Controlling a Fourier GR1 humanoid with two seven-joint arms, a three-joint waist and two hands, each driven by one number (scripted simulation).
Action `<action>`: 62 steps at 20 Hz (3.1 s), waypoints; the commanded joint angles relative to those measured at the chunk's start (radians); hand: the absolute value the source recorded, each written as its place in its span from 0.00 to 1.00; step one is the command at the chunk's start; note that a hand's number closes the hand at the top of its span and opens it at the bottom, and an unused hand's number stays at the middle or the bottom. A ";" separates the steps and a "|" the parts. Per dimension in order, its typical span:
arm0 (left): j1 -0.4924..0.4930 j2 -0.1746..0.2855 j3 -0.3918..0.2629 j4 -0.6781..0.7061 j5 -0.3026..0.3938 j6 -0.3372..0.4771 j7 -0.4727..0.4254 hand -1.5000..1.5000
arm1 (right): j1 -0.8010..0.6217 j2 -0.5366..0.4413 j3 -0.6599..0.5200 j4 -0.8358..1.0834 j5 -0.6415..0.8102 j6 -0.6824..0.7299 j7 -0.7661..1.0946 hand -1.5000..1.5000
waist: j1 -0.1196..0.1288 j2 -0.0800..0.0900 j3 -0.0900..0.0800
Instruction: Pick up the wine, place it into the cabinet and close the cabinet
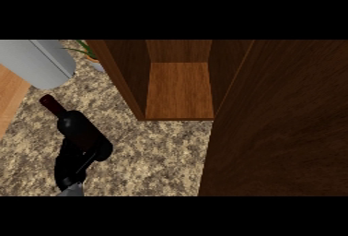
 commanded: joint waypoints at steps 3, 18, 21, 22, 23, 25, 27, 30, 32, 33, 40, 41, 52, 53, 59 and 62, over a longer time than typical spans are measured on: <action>-0.051 0.045 -0.001 0.096 -0.013 -0.092 -0.069 1.00 | -0.004 -0.018 -0.030 -0.117 -0.076 -0.020 0.125 0.00 | -0.001 0.000 0.000; -0.085 0.029 -0.286 0.057 -0.315 -0.192 -0.396 1.00 | 0.104 0.001 0.015 -0.112 -0.074 0.013 0.030 0.00 | -0.005 -0.001 0.001; -0.109 0.042 -0.285 0.061 -0.338 -0.184 -0.441 1.00 | 0.053 -0.016 -0.044 -0.099 -0.116 0.001 0.060 0.00 | -0.003 -0.001 0.001; -0.063 0.013 -0.323 -0.052 -0.352 -0.148 -0.413 1.00 | 0.072 -0.011 -0.046 -0.075 -0.114 0.011 0.028 0.00 | 0.007 -0.003 0.002; -0.078 0.048 -0.312 -0.087 -0.330 -0.183 -0.357 1.00 | 0.029 -0.012 -0.033 -0.084 -0.079 -0.018 0.062 0.00 | 0.007 -0.003 0.001; -0.118 -0.009 -0.330 -0.067 -0.358 -0.135 -0.385 1.00 | 0.065 -0.005 -0.018 -0.076 -0.081 0.003 0.028 0.00 | 0.004 0.000 0.001; -0.108 0.014 -0.355 -0.178 -0.361 -0.143 -0.295 1.00 | 0.081 -0.010 -0.041 -0.095 -0.124 0.015 0.039 0.00 | 0.006 -0.003 0.002; -0.056 -0.023 -0.450 -0.306 -0.315 -0.139 -0.185 1.00 | 0.098 0.002 -0.039 -0.078 -0.126 0.015 0.029 0.00 | 0.009 -0.004 0.002; -0.103 -0.023 -0.492 -0.405 -0.275 -0.078 -0.075 1.00 | 0.127 0.013 -0.035 -0.073 -0.105 0.021 -0.013 0.00 | 0.007 -0.004 0.003; -0.099 -0.024 -0.531 -0.419 -0.270 -0.051 -0.063 1.00 | 0.029 0.035 0.033 0.012 -0.039 -0.009 -0.032 0.00 | 0.014 -0.002 0.001; -0.156 -0.024 -0.604 -0.640 -0.250 0.099 0.197 1.00 | 0.112 0.014 -0.068 -0.034 -0.132 0.036 -0.044 0.00 | 0.007 -0.001 0.002; -0.221 -0.024 -0.566 -0.600 -0.264 0.109 0.210 1.00 | 0.135 0.012 -0.075 -0.041 -0.156 0.055 -0.049 0.00 | 0.003 0.001 0.002; -0.508 -0.024 -0.555 -0.484 -0.233 0.340 0.386 1.00 | 0.166 0.039 -0.026 -0.057 -0.088 0.054 -0.075 0.00 | 0.000 0.002 0.001; -0.523 -0.024 -0.577 -0.483 -0.249 0.356 0.388 1.00 | 0.147 0.047 0.010 -0.067 -0.073 0.038 -0.049 0.00 | 0.000 0.002 0.001; -0.570 -0.024 -0.571 -0.282 -0.208 0.358 0.220 1.00 | 0.123 -0.019 -0.141 -0.086 -0.212 0.075 0.014 0.00 | -0.014 0.003 0.001; -0.633 -0.024 -0.582 -0.267 -0.310 0.376 0.281 1.00 | 0.129 0.014 -0.091 -0.048 -0.129 0.064 -0.048 0.00 | -0.002 0.002 0.001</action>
